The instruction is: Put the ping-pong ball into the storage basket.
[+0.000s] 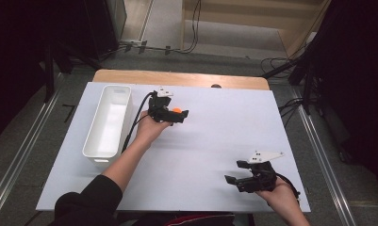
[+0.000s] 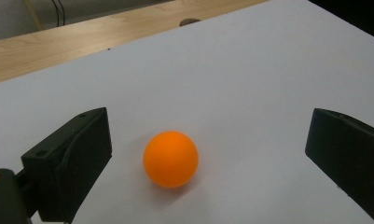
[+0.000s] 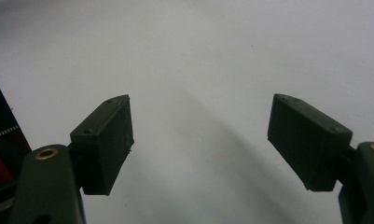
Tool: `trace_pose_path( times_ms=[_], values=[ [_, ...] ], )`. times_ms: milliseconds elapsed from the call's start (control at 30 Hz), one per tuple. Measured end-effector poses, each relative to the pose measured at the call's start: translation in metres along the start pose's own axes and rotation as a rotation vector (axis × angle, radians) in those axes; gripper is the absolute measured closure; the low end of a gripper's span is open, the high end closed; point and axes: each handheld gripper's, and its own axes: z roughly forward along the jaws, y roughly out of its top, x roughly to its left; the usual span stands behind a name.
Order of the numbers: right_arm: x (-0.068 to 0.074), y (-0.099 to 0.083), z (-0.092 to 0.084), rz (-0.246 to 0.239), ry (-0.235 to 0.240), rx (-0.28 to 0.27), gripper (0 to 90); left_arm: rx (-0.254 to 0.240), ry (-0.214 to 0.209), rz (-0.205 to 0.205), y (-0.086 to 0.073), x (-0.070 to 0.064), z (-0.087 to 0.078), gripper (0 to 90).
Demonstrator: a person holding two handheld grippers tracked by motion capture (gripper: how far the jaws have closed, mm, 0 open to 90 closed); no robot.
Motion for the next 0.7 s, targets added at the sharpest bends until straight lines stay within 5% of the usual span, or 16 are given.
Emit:
trace_pose_path(
  times_ms=[700],
  values=[
    [-0.002, 0.0, -0.001, 0.001, 0.001, -0.003, 20.7, 0.026, 0.031, -0.013, 0.014, 0.01, 0.023, 0.3]
  ],
)
